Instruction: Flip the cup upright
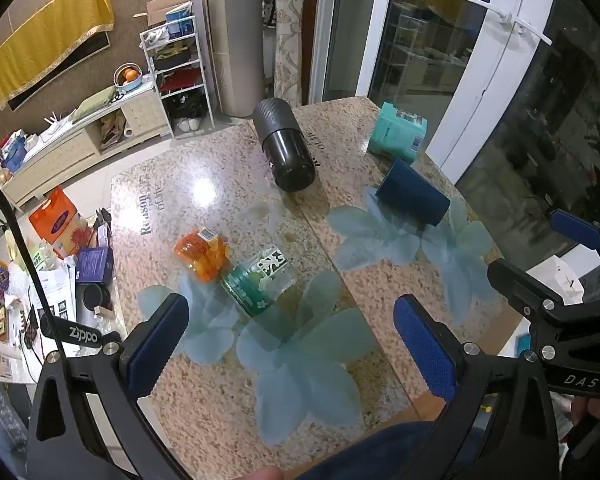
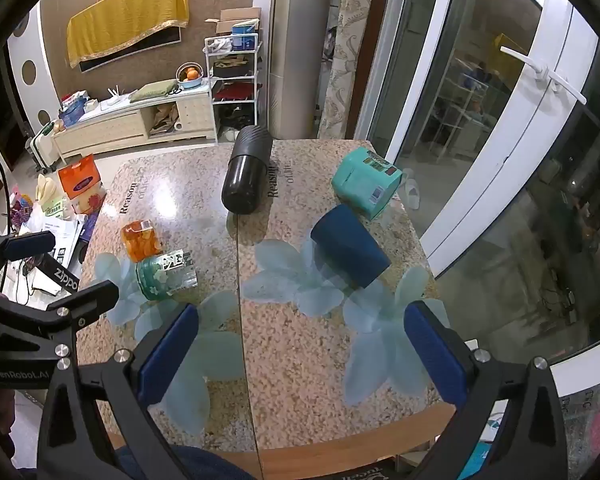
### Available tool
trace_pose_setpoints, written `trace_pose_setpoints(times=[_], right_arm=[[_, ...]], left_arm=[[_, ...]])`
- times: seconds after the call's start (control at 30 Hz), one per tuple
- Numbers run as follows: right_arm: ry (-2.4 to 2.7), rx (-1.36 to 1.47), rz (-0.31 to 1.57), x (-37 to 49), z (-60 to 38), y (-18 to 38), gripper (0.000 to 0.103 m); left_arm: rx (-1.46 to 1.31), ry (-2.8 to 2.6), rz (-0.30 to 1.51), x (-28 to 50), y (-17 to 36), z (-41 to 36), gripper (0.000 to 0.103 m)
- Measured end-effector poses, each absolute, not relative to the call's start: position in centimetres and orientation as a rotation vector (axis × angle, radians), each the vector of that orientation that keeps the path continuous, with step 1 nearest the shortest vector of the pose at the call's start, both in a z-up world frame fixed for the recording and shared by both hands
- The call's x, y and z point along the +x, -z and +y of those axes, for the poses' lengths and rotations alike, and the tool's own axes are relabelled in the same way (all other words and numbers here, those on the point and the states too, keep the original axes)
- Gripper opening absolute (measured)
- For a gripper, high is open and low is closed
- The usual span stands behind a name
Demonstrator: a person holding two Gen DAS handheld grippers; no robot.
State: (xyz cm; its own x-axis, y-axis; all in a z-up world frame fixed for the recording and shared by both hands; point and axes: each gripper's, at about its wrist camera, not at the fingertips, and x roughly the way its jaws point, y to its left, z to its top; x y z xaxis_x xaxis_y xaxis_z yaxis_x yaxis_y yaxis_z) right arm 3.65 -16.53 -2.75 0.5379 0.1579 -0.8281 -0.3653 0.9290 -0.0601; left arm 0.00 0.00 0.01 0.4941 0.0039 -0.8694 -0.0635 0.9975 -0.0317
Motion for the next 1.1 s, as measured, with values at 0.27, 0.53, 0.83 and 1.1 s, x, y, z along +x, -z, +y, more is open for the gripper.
trace_pose_setpoints(times=[0.27, 0.53, 0.83, 1.1], right_arm=[[-0.316, -0.236, 0.957, 3.75, -16.55, 2.71, 0.103], [-0.316, -0.236, 0.960, 3.85, -16.58, 2.67, 0.103], [-0.317, -0.236, 0.964, 3.52, -16.47, 2.86, 0.103], [-0.318, -0.234, 0.967, 3.51, -16.54, 2.85, 0.103]], left_arm=[[-0.063, -0.041, 1.055, -0.02, 0.00, -0.01, 0.103], [-0.063, -0.041, 1.057, -0.02, -0.01, 0.10, 0.103], [-0.062, -0.041, 1.058, -0.11, 0.00, 0.10, 0.103], [-0.061, -0.042, 1.060, -0.10, 0.03, 0.11, 0.103]])
